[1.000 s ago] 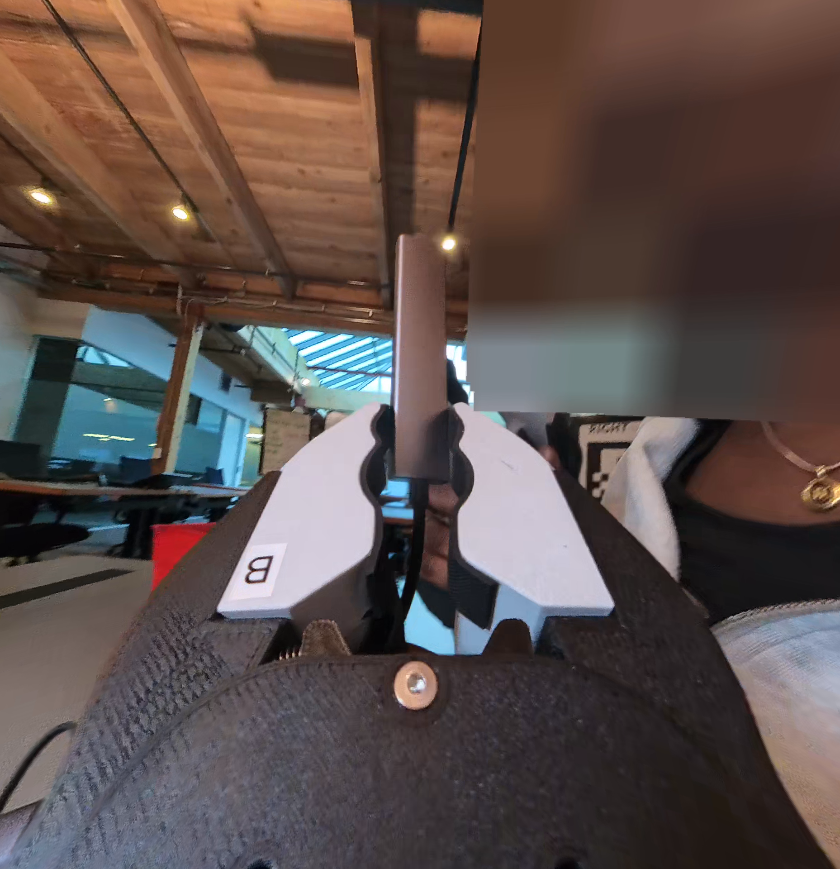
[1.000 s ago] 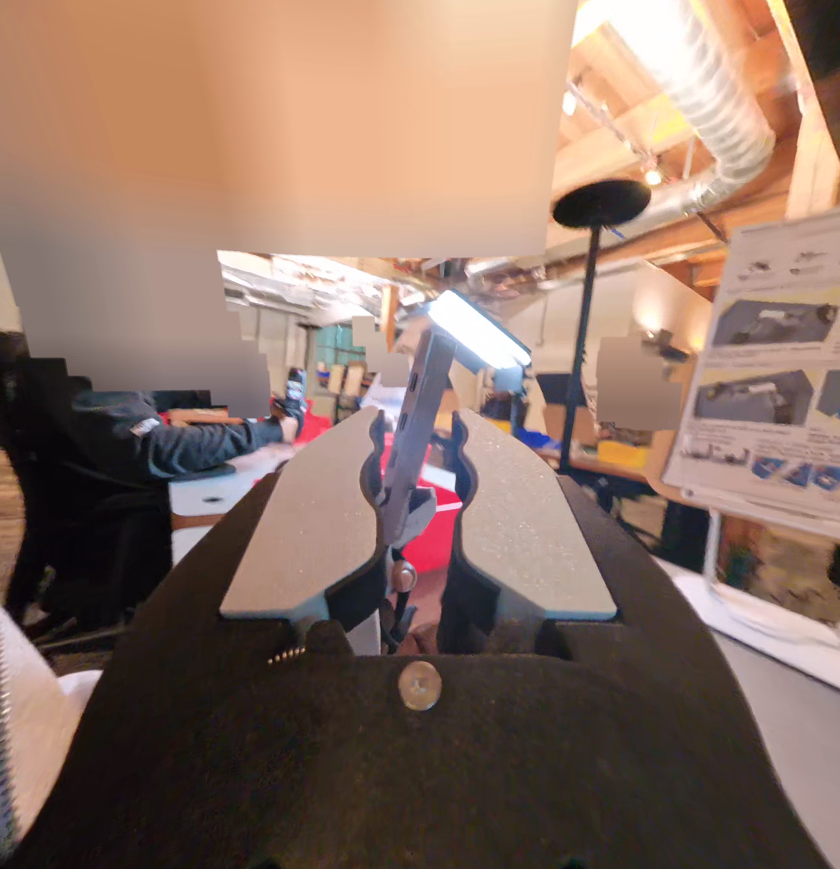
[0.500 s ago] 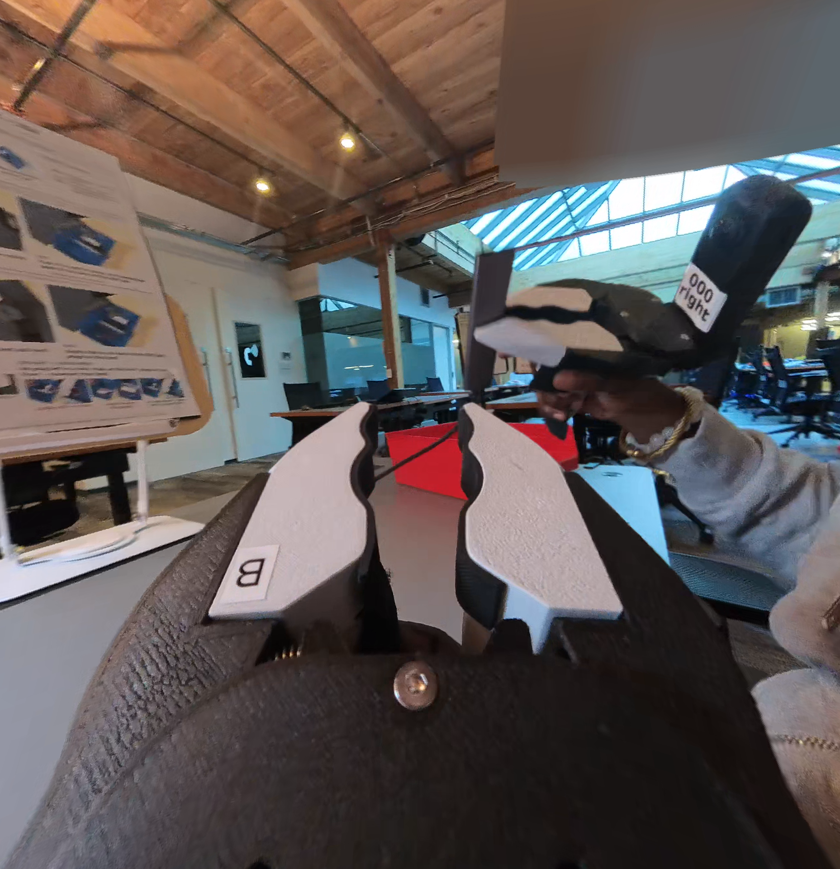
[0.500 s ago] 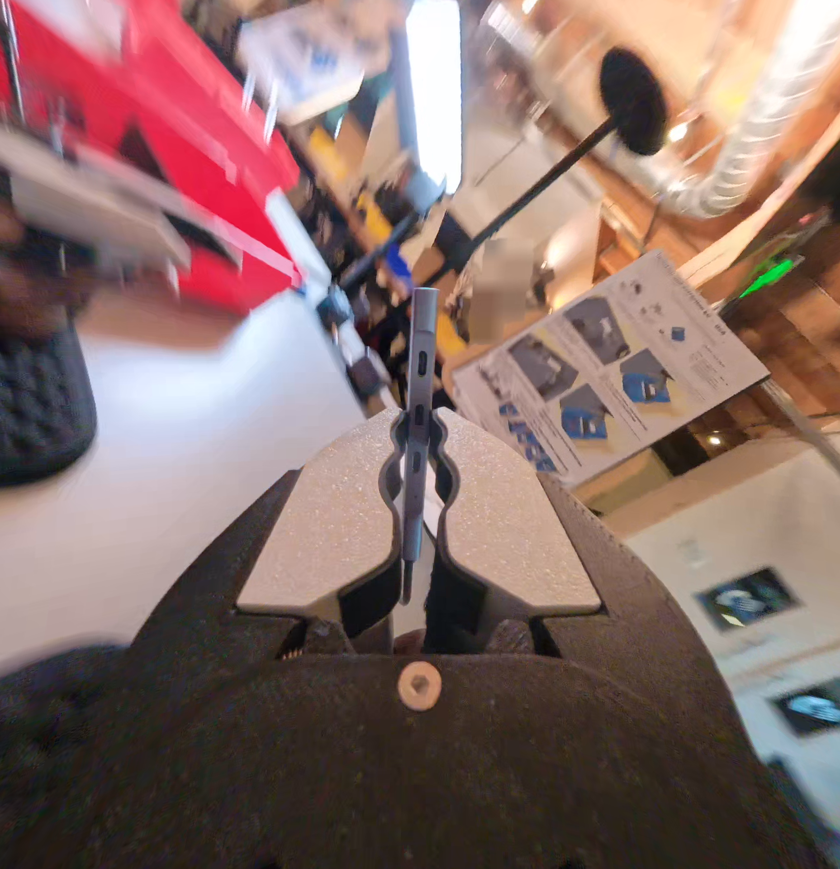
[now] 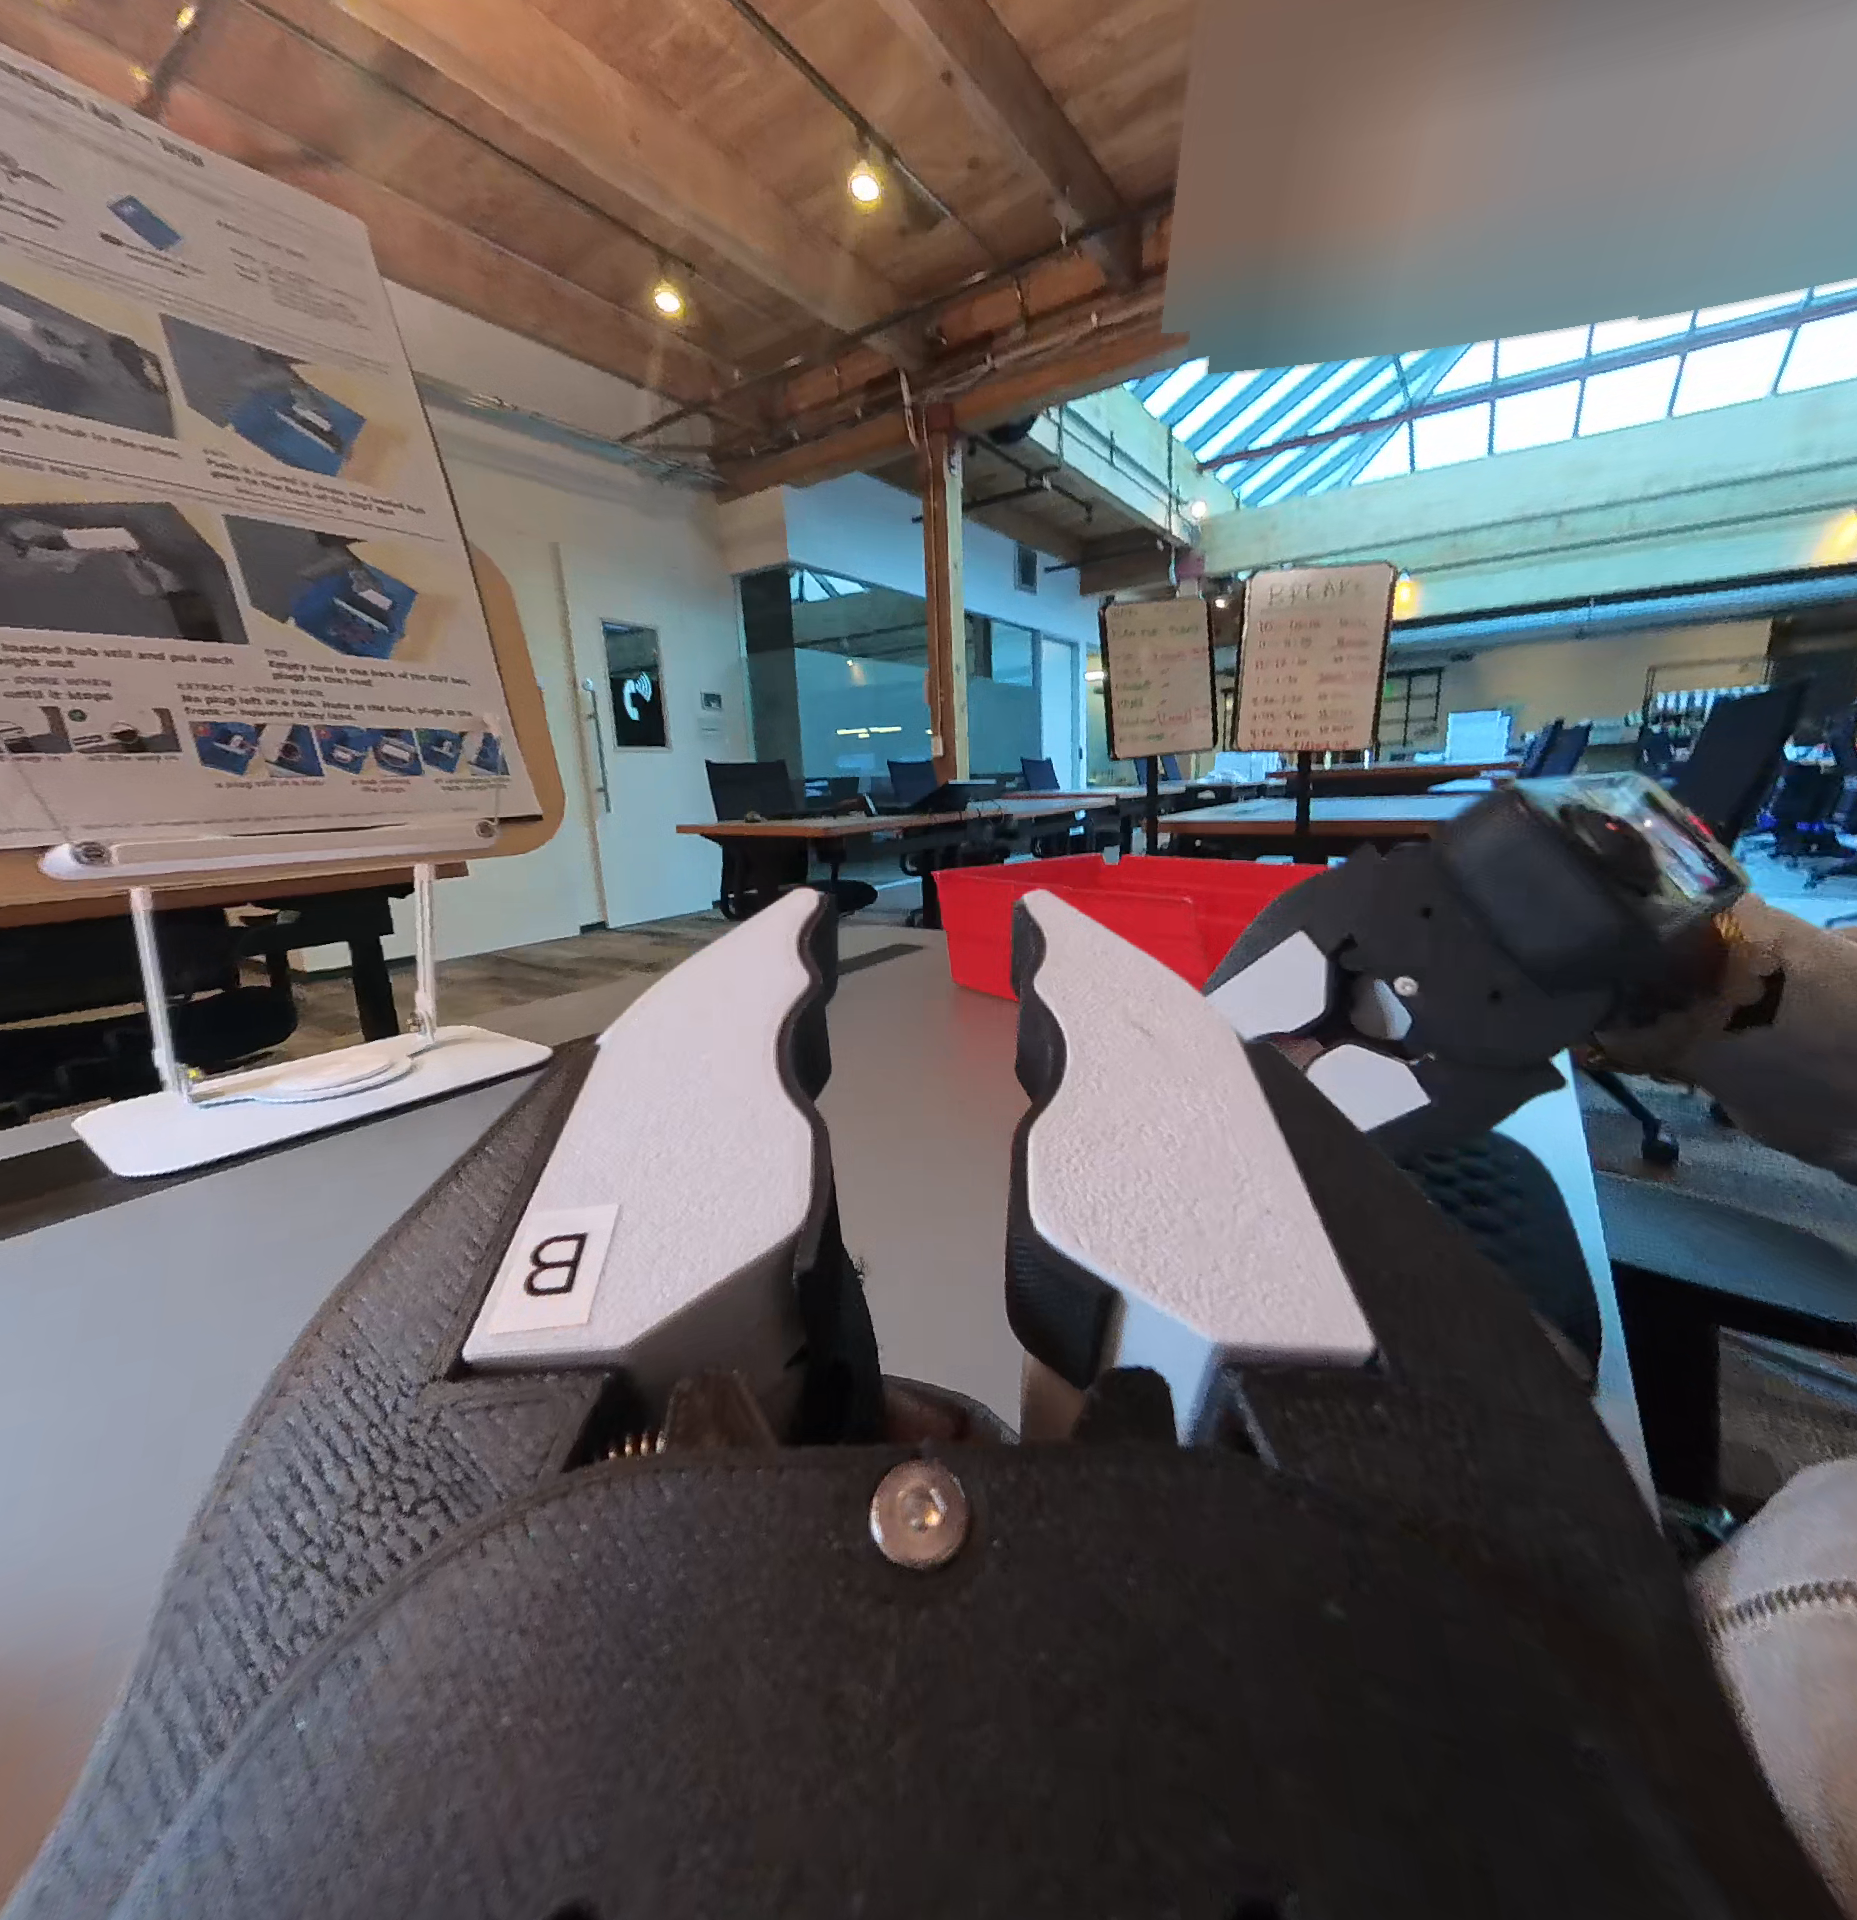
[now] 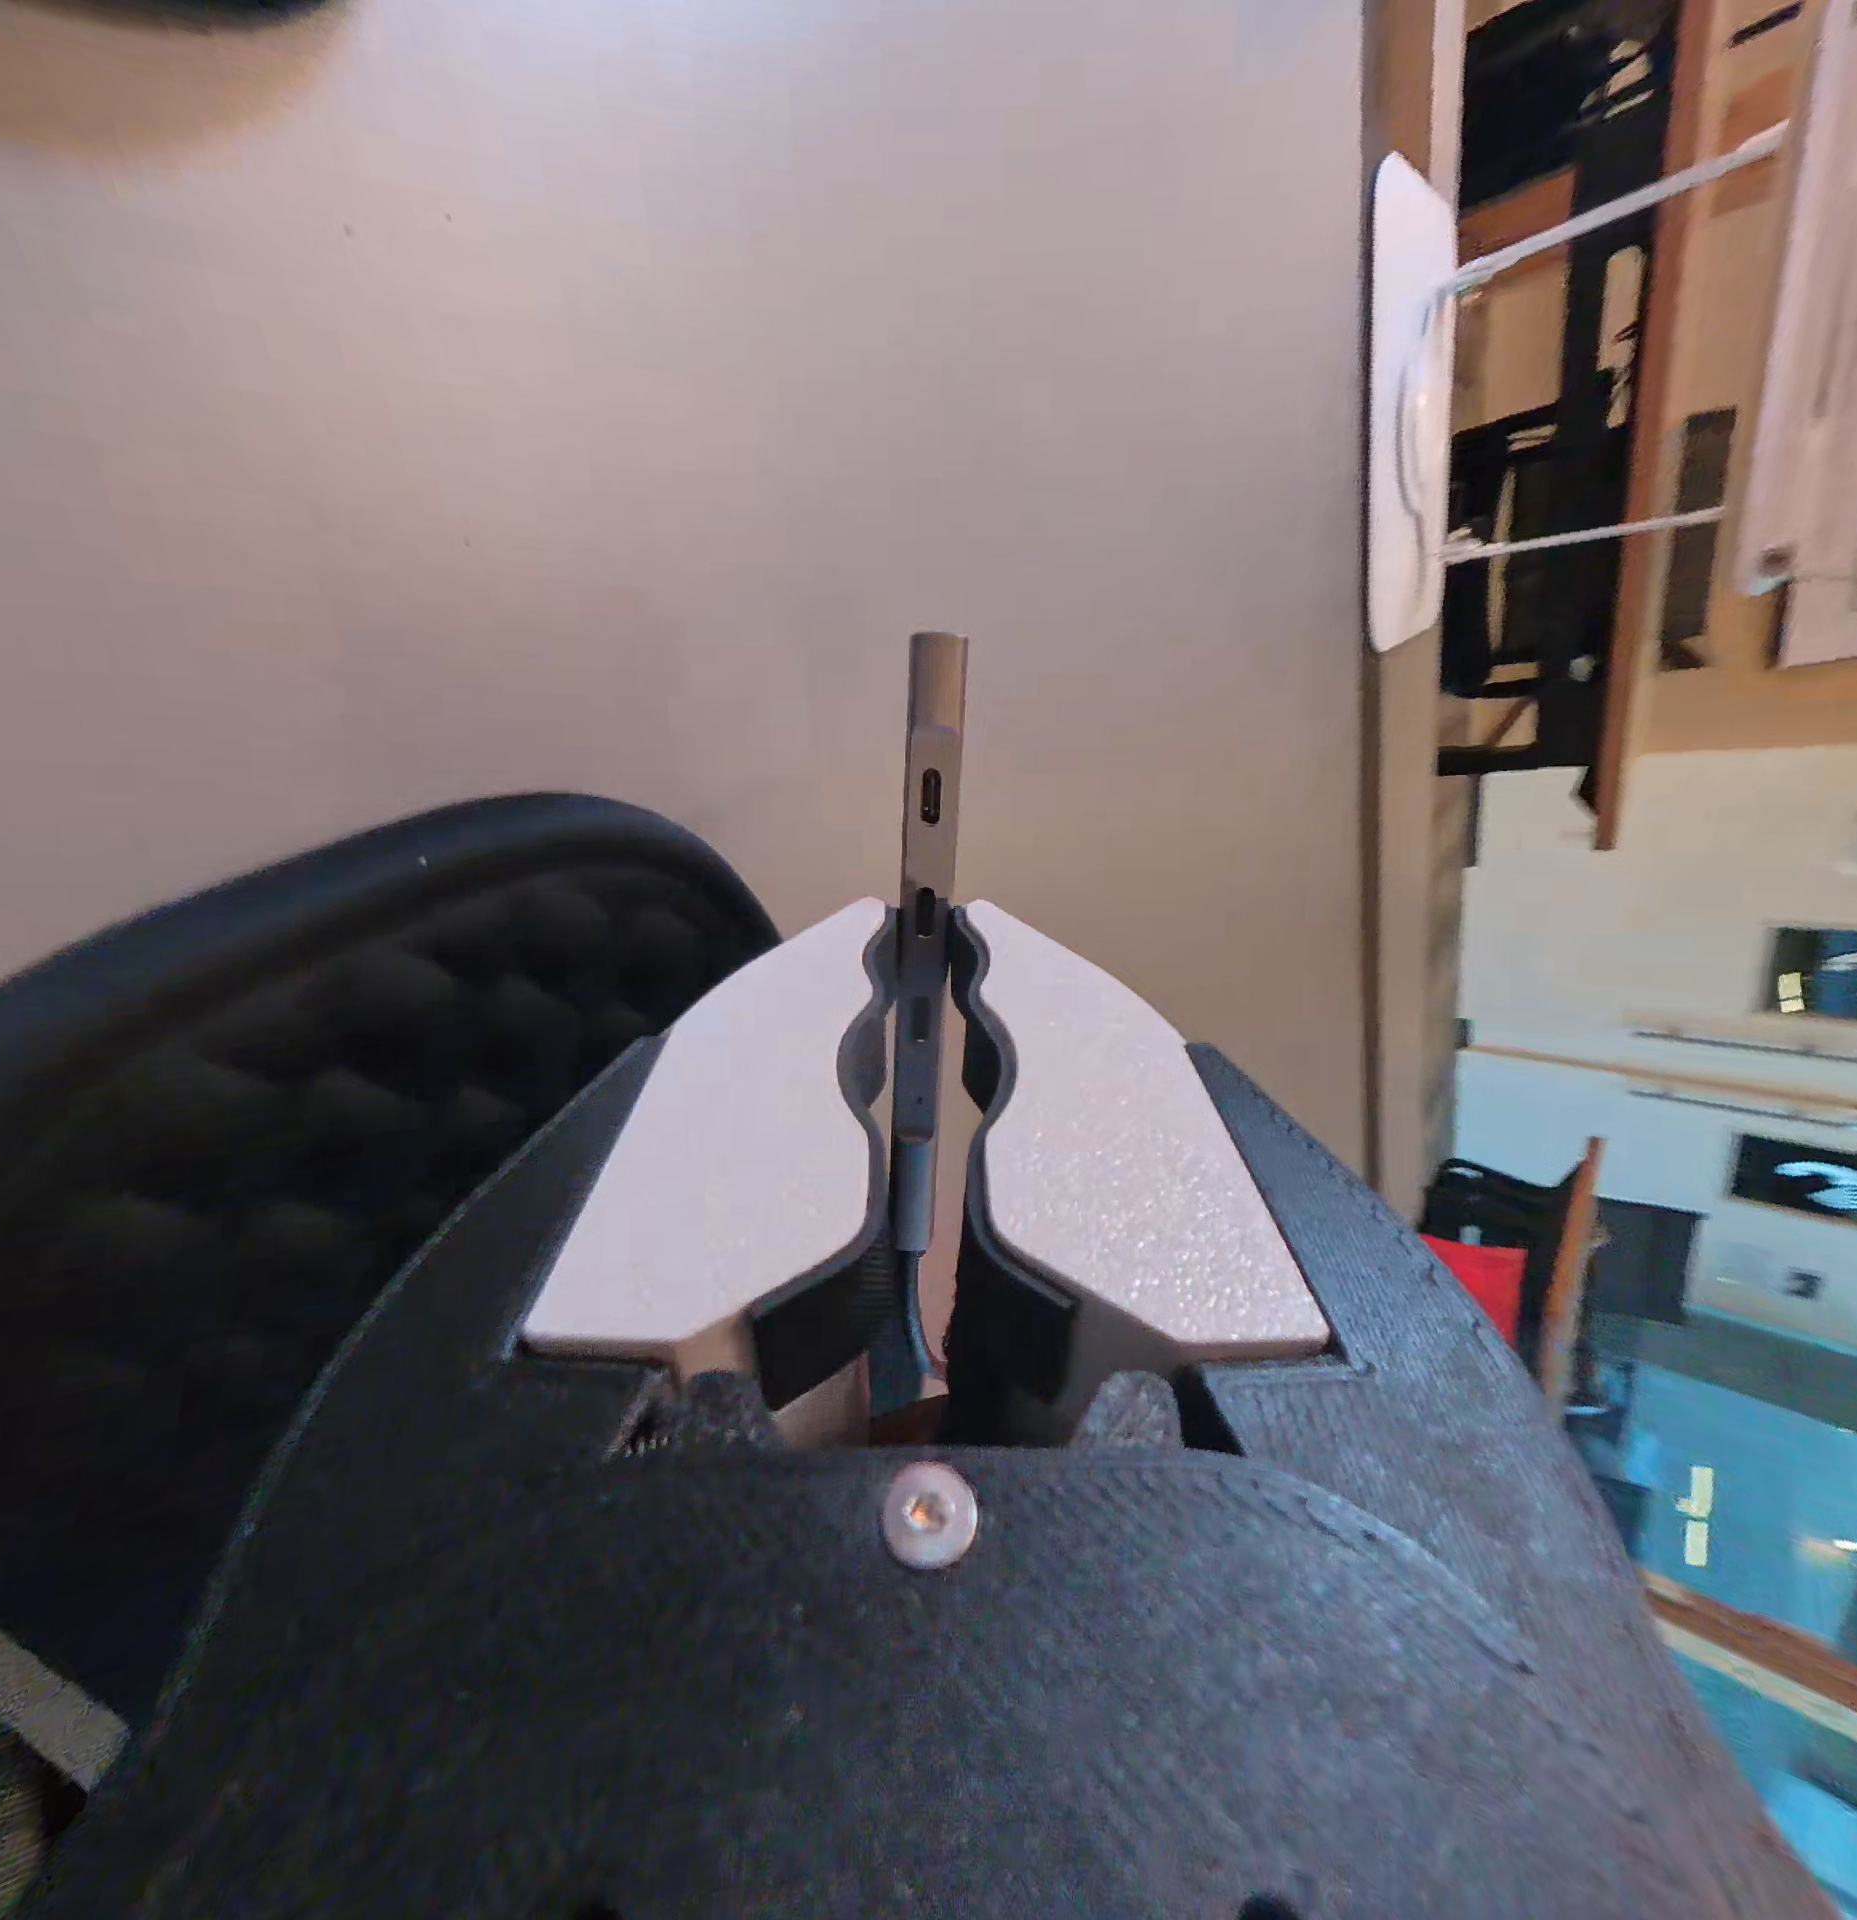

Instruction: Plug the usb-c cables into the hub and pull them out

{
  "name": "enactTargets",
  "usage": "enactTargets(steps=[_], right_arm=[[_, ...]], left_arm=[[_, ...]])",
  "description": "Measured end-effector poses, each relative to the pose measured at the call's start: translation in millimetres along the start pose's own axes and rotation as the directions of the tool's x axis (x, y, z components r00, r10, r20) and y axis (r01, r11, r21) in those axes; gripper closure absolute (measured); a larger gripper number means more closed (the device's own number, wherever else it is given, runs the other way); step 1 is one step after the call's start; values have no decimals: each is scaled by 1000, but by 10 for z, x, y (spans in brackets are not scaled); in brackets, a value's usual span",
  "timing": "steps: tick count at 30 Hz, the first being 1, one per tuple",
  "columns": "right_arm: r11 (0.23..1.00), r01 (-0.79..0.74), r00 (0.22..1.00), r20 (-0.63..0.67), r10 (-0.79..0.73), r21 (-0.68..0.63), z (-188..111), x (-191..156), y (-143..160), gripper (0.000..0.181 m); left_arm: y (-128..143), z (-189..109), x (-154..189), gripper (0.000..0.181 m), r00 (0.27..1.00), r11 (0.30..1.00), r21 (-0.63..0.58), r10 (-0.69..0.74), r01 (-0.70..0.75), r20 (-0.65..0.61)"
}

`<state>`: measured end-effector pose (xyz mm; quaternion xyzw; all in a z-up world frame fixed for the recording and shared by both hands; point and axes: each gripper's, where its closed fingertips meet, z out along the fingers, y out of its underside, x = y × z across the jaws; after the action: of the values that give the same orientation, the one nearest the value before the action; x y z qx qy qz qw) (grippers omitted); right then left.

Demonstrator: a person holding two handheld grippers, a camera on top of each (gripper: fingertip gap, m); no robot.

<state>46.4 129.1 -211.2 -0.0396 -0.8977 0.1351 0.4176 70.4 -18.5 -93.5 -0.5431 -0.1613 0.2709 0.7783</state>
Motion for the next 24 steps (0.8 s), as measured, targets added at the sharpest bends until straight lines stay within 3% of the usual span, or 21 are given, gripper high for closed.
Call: enactTargets(steps=[7,10,12,15,18,19,21,24], right_arm=[[970,-243,960,135,245,-29,157,-146,-33,166],[869,-475,855,306,418,141,1,-33,-295,151],[695,-652,740,454,496,304,-223,211,-536,126],[252,-795,594,623,509,552,-715,795,-737,99],[-248,-694,504,703,502,675,-1129,1378,-520,78],[-333,-644,483,703,522,689,-1156,1496,-384,76],[-366,-574,477,662,578,733,-1095,1595,-189,69],[-300,-504,535,566,627,810,-978,1554,-87,58]], left_arm=[[53,14,32,149,1000,1000,-25,10,-10,-19],[40,6,20,149,1000,1000,-15,-9,8,-20],[33,2,11,149,999,1000,-9,-24,24,-21],[29,-3,-2,149,999,999,-4,-39,39,-20],[38,0,1,149,999,999,-8,-37,37,-21],[41,2,8,149,999,999,-9,-35,35,-24],[47,6,32,149,999,999,-12,-31,31,-36],[49,12,76,146,997,999,-9,-37,37,-64]])
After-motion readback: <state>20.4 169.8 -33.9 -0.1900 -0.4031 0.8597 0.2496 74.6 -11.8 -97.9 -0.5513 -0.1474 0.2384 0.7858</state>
